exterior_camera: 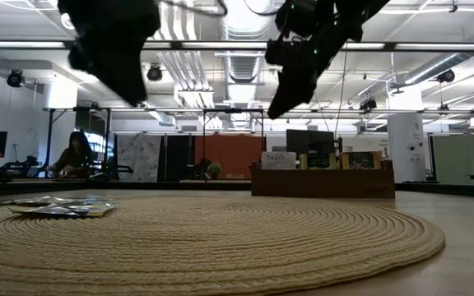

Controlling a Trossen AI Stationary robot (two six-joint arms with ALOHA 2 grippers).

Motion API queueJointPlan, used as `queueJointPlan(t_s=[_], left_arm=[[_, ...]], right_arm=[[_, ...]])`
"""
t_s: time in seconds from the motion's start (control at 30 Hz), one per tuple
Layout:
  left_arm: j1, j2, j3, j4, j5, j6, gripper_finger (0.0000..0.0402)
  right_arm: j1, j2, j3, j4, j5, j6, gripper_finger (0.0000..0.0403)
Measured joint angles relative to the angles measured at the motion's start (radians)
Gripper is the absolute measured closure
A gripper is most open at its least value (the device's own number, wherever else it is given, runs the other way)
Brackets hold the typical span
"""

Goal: Pick & Place Tea
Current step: Put the lemon tea bag into the middle section of the wooden organizer

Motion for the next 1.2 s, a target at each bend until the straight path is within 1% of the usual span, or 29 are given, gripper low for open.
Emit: queueJointPlan(t_s=[0.07,0.17,0.23,0.3,0.37,0.47,0.53,0.67,0.73,0.87,0.97,1.07,1.2], left_arm=[[0.0,0.0,-0.032,0.014,0.085,-0.051,0.0248],[-0.013,0.001,-0.102,0.126,0.218,-0.087,0.0248],[-0.033,0.002,-0.159,0.214,0.273,-0.09,0.0248],[-0.061,0.002,-0.211,0.301,0.295,-0.094,0.0248],[-0.093,0.002,-0.255,0.382,0.298,-0.096,0.0248],[-0.151,0.002,-0.296,0.444,0.305,-0.071,0.0248],[-0.193,0.002,-0.309,0.463,0.305,-0.032,0.0248],[-0.267,0.004,-0.329,0.463,0.304,0.084,0.0248],[-0.288,0.011,-0.341,0.467,0.294,0.14,0.0248],[-0.292,0.055,-0.345,0.46,0.288,0.285,0.0248],[-0.287,0.086,-0.341,0.47,0.279,0.38,0.0248],[-0.282,0.112,-0.342,0.487,0.256,0.428,0.0248],[-0.277,0.145,-0.344,0.514,0.21,0.433,0.0248]], right_arm=[[0.027,-0.018,0.002,-0.002,-0.001,0.007,0.0264],[0.079,-0.03,0.008,-0.002,-0.021,0.049,0.0269],[0.12,-0.032,0.01,0.003,-0.066,0.093,0.0272],[0.164,-0.028,0.01,0.013,-0.102,0.149,0.0275],[0.205,-0.025,0.01,0.021,-0.107,0.202,0.0277],[0.26,-0.013,0.01,0.053,-0.108,0.277,0.0281],[0.292,-0.009,0.006,0.067,-0.107,0.326,0.0282],[0.345,0.025,-0.001,0.163,-0.108,0.416,0.0279],[0.367,0.057,-0.001,0.245,-0.108,0.462,0.0277],[0.403,0.143,0.01,0.382,-0.124,0.562,0.0271],[0.415,0.208,0.024,0.438,-0.126,0.642,0.0271],[0.418,0.267,0.043,0.443,-0.126,0.72,0.0276],[0.425,0.34,0.062,0.444,-0.127,0.791,0.0283]])
